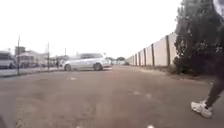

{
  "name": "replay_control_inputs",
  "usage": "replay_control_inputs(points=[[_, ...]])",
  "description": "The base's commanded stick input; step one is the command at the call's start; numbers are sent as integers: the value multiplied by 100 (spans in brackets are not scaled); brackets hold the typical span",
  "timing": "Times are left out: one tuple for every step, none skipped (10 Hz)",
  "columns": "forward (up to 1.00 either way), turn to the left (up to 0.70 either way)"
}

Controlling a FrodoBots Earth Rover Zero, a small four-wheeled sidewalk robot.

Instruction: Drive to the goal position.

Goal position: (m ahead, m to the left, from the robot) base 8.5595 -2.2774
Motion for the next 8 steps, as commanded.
replay_control_inputs(points=[[100,0],[100,-15],[100,0],[100,0],[100,0],[100,0],[100,0],[100,0]])
